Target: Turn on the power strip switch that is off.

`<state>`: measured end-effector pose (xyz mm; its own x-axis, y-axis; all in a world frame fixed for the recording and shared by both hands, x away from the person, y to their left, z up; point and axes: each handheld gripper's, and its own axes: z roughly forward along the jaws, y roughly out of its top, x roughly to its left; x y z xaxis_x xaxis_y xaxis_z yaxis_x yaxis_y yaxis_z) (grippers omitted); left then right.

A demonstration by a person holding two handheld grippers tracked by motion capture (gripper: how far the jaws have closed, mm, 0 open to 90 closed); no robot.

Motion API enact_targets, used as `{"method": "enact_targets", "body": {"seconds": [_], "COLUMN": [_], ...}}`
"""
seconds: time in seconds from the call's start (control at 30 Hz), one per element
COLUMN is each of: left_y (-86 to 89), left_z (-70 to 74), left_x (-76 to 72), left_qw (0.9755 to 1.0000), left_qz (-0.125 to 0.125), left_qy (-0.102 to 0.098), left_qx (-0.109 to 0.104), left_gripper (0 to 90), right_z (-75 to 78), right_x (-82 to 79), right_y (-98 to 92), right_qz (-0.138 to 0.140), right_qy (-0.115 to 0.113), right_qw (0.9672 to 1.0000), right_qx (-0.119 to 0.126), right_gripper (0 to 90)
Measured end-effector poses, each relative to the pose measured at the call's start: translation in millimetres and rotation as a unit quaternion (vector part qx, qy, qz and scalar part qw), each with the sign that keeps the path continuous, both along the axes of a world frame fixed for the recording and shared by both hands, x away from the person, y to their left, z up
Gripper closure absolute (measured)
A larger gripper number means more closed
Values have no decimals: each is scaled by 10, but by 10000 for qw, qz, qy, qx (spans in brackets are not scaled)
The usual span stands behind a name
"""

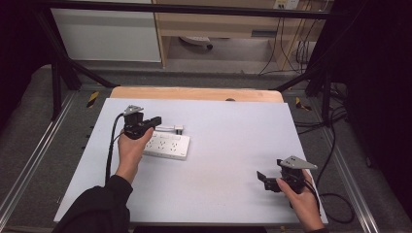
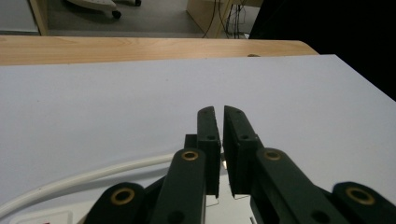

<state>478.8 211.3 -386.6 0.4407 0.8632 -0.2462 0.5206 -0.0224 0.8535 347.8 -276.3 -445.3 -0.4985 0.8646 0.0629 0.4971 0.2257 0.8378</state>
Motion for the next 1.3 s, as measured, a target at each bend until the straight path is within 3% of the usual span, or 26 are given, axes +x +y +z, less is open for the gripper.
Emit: {"method": "enact_targets", "body": {"seconds": [0.47,0.7,1.03,1.3], "left_y": [-13,0,7,11], "left_z": [-85,-133,-258,-298], "left_x": [68,114,191,196], "left_qw": [9998,9996,9986,9980], "left_qz": [-56,-64,5,1], "left_qy": [175,247,535,628], "left_qx": [11,-88,34,117], "left_gripper": [899,899,899,899], "right_z": [-4,-4,-4,-5], "right_x": [1,3,8,14], "right_y": [2,4,4,9], "right_qz": [11,38,55,51], "right_qy": [24,21,31,27], "right_qw": [10000,10000,10000,10000], "right_qx": [-31,-34,-30,-59], "right_gripper": [54,53,53,53]}}
